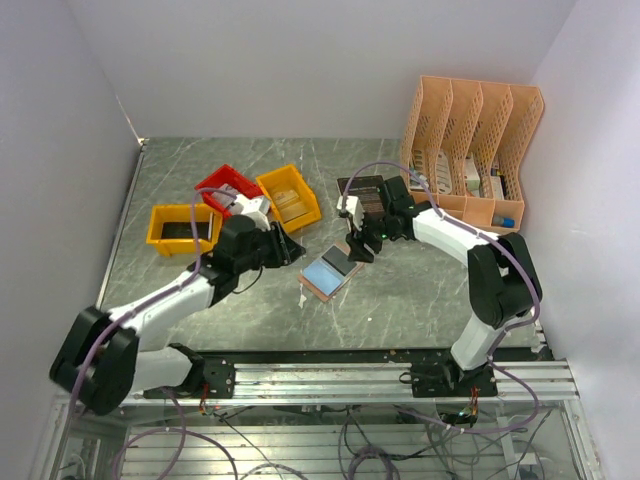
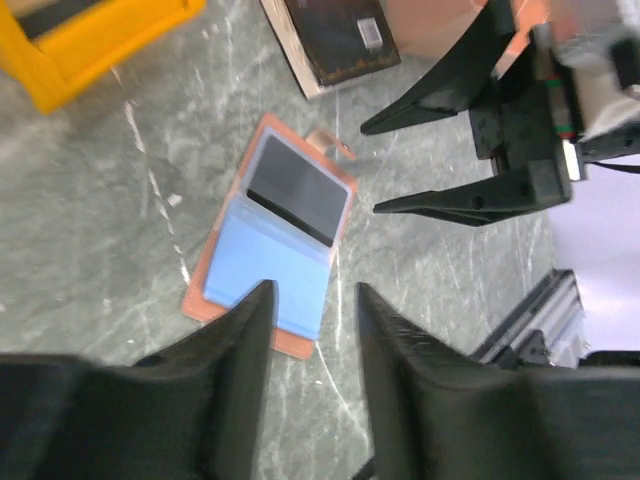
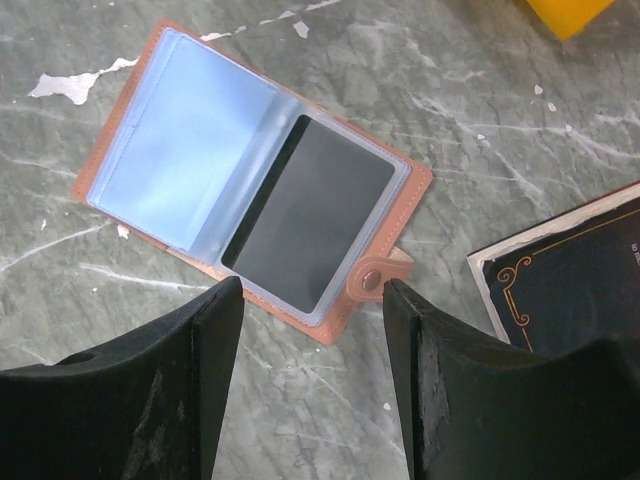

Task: Put the credit cards into the card holder
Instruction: Close the card holder at the center of the board.

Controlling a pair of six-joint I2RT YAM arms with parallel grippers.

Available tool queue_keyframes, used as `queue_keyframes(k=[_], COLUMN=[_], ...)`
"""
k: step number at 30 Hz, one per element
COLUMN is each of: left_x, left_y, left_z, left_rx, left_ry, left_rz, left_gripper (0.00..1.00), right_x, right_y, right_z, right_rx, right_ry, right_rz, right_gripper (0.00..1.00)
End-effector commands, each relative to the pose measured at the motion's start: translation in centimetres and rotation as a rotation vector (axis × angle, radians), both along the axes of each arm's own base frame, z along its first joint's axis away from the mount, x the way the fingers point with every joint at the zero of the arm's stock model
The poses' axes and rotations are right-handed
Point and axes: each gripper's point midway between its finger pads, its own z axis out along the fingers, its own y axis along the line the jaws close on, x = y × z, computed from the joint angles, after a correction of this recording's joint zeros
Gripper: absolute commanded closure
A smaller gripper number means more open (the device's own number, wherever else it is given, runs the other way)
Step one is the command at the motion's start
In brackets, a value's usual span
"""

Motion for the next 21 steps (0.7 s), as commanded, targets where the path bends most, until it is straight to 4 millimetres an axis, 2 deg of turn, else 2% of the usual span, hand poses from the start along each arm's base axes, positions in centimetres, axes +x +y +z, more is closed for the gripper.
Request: queue_keyframes(k=[1,3,4,5,8,11,15,21], left_x=[0.6,0.4,0.2,0.0,-1.4,-2.7,-3.6,-4.2], left_y=[2.9,3.7,3.8,3.5,1.6,0.7,0.9,1.8], left_z=[1.4,0.9,0.6,0.2,-1.0,-2.6,-3.6,-4.8], left_rx=[0.022,0.013,0.003,-0.015,-0.099,-0.198,-0.278,-0.265], left_ry=[-0.109,-0.086,-0.073,-0.061,0.013,0.098,0.149,0.205], left_rz=[0.154,0.202,0.206,0.19,0.101,0.078,0.117,0.192], left_gripper=[0.44,0.17,0.09,0.07,0.1,0.18,0.22,0.21], right_x=[1.1,1.3,1.4,1.4,1.4,1.3,1.3,1.0], right_y=[-0.3,-0.5,-0.6,-0.7,-1.0,-1.1,-1.2,-1.4], right_z=[-0.6,-1.1,-1.4,-1.8,-2.9,-3.6,-4.2,-5.3], right_rx=[-0.024,-0.039,-0.048,-0.053,-0.057,-0.051,-0.049,-0.056], right_ry=[0.019,0.031,0.038,0.051,0.114,0.172,0.21,0.282], right_rz=[-0.045,-0.06,-0.067,-0.073,-0.095,-0.107,-0.131,-0.153], right_gripper=[0.43,0.43,0.43,0.43,0.45,0.48,0.51,0.59])
